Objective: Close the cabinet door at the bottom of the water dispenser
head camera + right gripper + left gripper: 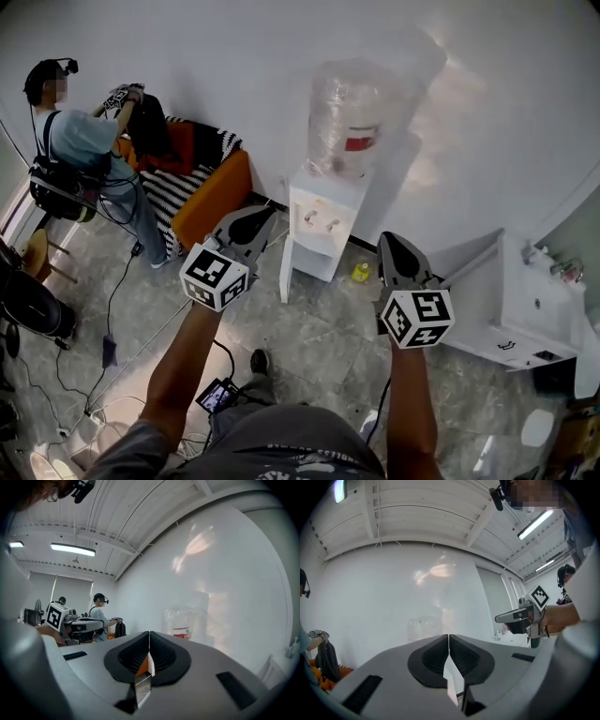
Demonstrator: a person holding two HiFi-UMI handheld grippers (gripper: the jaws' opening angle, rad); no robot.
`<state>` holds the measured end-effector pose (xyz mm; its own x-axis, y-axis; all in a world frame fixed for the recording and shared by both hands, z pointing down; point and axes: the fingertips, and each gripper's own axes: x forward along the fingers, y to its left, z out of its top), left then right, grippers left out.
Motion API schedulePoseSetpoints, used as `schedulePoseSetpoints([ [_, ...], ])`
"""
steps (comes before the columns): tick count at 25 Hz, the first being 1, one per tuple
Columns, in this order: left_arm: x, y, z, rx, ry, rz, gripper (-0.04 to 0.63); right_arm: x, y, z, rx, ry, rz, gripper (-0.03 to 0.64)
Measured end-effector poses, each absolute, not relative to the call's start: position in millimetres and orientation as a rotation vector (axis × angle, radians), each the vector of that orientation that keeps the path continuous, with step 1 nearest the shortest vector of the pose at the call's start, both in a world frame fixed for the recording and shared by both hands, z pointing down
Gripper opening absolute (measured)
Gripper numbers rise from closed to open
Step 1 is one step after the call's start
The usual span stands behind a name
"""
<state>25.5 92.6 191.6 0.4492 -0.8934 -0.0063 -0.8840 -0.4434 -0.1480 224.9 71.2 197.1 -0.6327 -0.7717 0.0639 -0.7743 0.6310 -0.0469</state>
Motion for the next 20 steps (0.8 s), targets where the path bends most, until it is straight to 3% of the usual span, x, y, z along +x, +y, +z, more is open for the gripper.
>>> schedulePoseSetpoints([
  [20, -38, -41, 197, -2.728, 1.305, -0.06, 0.021, 167, -17, 200, 1.628, -2.618, 0.109, 0.029],
])
